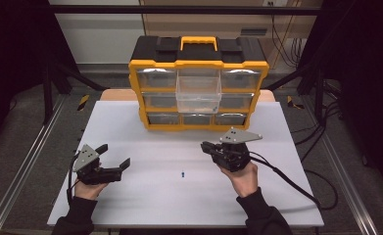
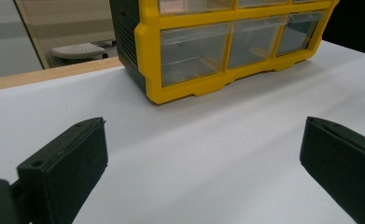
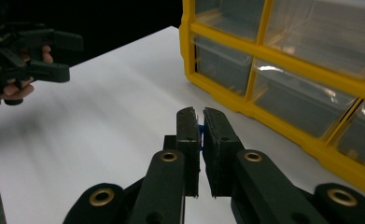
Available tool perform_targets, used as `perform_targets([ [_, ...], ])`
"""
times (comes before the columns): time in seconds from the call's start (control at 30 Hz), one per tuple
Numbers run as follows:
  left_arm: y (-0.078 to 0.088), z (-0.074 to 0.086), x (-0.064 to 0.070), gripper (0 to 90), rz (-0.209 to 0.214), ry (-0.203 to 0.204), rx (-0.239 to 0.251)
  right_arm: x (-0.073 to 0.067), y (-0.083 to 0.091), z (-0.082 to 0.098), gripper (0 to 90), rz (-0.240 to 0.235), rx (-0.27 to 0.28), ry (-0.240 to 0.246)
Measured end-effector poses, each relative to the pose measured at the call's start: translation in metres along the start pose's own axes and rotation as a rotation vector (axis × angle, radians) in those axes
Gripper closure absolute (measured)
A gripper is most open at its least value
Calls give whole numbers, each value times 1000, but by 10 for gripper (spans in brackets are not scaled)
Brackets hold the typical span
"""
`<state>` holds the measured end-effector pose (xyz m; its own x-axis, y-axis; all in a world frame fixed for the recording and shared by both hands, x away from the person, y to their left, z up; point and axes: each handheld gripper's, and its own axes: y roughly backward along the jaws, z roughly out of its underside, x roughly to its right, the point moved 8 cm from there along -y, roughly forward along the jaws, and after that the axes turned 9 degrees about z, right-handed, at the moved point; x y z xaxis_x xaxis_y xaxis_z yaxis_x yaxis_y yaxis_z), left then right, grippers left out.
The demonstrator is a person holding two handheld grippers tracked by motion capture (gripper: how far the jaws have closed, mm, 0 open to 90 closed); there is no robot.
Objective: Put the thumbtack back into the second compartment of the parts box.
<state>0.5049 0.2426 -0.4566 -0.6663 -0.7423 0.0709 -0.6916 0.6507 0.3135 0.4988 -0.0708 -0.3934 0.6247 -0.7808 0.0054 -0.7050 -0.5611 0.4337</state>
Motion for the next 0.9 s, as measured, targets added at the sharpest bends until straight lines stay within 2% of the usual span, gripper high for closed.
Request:
perform_targets([
  [0.3, 0, 0, 0, 5, 0, -1, -2, 6, 21, -34, 856, 3, 50, 20],
  [0.33, 0, 0, 0, 5, 0, -1, -2, 7, 26, -41, 856, 4, 61, 28],
  [0.37, 0, 0, 0, 5, 0, -1, -2, 7, 26, -41, 856, 4, 61, 28],
  [0.83, 0, 1, 0, 5, 1, -1, -3, 14, 49, -97, 856, 30, 138, 43],
  [0.9, 0, 0, 0, 5, 1, 0, -2, 16, 51, -109, 856, 37, 155, 41],
])
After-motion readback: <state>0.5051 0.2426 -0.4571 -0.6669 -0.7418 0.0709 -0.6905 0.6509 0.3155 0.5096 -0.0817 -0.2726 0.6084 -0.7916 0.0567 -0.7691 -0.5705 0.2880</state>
